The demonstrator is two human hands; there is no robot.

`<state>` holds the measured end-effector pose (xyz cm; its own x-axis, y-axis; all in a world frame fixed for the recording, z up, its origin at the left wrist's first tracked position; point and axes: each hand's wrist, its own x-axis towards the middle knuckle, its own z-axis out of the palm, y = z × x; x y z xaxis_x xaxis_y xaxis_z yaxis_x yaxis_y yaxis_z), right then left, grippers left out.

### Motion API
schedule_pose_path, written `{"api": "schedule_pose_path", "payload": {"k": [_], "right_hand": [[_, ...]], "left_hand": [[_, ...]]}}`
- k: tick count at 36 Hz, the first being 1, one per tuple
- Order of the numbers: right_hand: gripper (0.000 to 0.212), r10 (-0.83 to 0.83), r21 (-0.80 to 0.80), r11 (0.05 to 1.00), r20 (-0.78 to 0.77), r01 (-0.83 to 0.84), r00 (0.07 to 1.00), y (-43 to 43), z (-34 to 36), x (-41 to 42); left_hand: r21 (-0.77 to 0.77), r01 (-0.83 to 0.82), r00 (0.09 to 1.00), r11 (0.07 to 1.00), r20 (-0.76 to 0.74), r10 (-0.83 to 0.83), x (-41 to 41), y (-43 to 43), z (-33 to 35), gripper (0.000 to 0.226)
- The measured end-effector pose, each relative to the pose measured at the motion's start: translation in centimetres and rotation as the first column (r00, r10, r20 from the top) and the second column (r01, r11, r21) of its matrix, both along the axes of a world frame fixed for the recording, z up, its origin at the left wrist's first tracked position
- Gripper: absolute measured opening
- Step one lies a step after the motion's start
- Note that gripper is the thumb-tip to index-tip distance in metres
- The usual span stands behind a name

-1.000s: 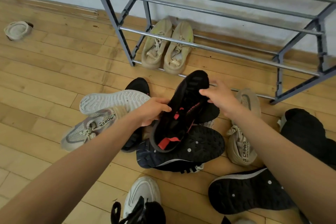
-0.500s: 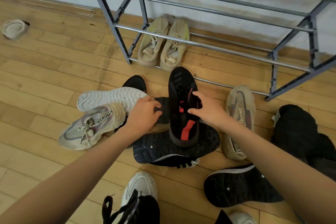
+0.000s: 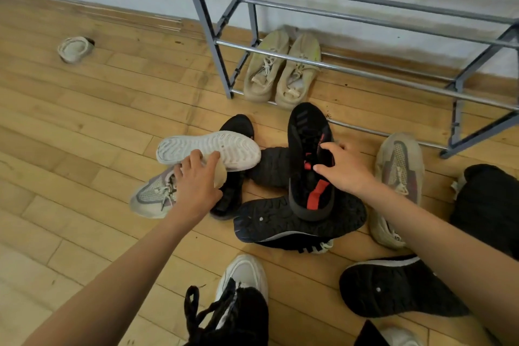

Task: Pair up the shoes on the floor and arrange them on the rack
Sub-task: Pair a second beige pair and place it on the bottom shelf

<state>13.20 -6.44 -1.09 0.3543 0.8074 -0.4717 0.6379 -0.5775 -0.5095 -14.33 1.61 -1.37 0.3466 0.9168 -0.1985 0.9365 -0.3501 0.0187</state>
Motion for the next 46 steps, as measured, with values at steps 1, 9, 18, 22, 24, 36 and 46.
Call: {"api": "schedule_pose_path", "payload": {"k": [1, 9, 18, 22, 24, 36, 46], "right_hand": [[0.056, 0.011, 0.027, 1.0, 0.031, -0.012, 0.999, -0.1, 0.2, -0.2], [0.042, -0.073, 0.175, 0.97, -0.447, 0.168, 0.892, 1.0, 3.0, -2.2], [0.045, -0.281, -0.168, 0.925, -0.906, 0.341, 0.316, 0.8, 4.2, 1.9], [0.033, -0.261, -0.123, 0.943, -0.851, 0.309, 0.456, -0.6, 3.3, 3.6], [0.029, -0.316, -0.139, 0.913, -0.837, 0.385, 0.447, -1.5, 2.5, 3.9], [0.013, -0.368, -0.115, 0.656, -0.912, 0.746, 0.183, -5.5, 0.3, 4.6], [0.025, -0.32, -0.08, 0.637, -0.932, 0.767, 0.169, -7.9, 0.1, 5.9]], "left_hand": [[0.003, 0.014, 1.0, 1.0, 0.006, -0.014, 0.1, -0.2, 0.2, 0.078], [0.184, 0.302, 0.908, 0.935, 0.244, -0.341, 4.9, -2.6, 5.3, 0.067], [0.257, 0.837, 0.486, 0.483, 0.053, -0.872, 10.7, -3.2, 7.0, 0.065], [0.099, 0.92, 0.374, 0.378, 0.053, -0.926, 11.7, -2.7, 5.3, 0.06], [0.061, 0.924, 0.371, 0.377, 0.093, -0.924, 12.5, -2.6, 4.6, 0.062], [-0.534, 0.088, 0.604, 0.841, 0.7, 0.382, 14.7, -4.5, 3.5, 0.062], [-0.782, 0.27, 0.58, 0.561, 0.597, 0.554, 18.8, -6.2, 3.4, 0.06]]}}
